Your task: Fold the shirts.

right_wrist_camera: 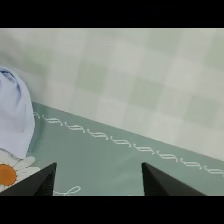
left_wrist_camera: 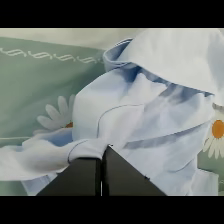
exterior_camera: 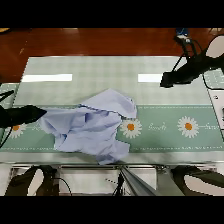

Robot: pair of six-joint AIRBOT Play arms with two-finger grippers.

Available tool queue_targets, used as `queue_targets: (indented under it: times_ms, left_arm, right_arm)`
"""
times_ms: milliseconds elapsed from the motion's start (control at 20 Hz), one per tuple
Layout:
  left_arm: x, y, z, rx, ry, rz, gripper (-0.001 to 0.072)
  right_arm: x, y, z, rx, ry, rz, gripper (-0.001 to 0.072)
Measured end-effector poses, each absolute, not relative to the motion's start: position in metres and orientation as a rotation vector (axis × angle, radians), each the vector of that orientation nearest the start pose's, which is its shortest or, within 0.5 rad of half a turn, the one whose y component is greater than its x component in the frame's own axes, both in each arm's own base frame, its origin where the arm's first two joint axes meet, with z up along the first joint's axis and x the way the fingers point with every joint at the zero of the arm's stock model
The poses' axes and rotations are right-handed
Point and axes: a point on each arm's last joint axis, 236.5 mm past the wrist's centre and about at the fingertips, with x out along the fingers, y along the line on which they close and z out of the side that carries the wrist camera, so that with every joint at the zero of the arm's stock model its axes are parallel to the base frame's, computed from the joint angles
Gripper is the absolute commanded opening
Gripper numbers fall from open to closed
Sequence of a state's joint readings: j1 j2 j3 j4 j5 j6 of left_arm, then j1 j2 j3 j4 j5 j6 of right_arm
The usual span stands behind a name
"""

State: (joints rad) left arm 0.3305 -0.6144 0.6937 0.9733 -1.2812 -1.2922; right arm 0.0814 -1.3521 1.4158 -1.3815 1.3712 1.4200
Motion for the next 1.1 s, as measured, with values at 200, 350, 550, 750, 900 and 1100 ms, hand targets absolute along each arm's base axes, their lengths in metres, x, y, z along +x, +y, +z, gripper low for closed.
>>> queue_targets:
  times_ms: [200,350,550,750,900,1100]
  left_arm:
    - [0.259,-0.044,0.061,-0.427,1.044,-0.245,0.0023]
    - [0.260,-0.042,0.058,-0.427,1.051,-0.242,0.0022]
    - [0.260,-0.042,0.056,-0.424,1.056,-0.243,0.0023]
    - [0.261,-0.042,0.055,-0.425,1.059,-0.243,0.0023]
    - [0.261,-0.042,0.055,-0.426,1.061,-0.243,0.0023]
    - [0.262,-0.041,0.055,-0.425,1.057,-0.241,0.0022]
  right_arm:
    - [0.367,0.100,0.015,0.173,1.394,0.403,0.0595]
    - [0.345,0.125,-0.017,0.328,1.449,0.457,0.0595]
    - [0.327,0.153,-0.047,0.455,1.473,0.475,0.0595]
    - [0.318,0.175,-0.066,0.534,1.486,0.474,0.0593]
    - [0.312,0.189,-0.077,0.563,1.509,0.483,0.0531]
    - [0.309,0.208,-0.091,0.591,1.535,0.459,0.0288]
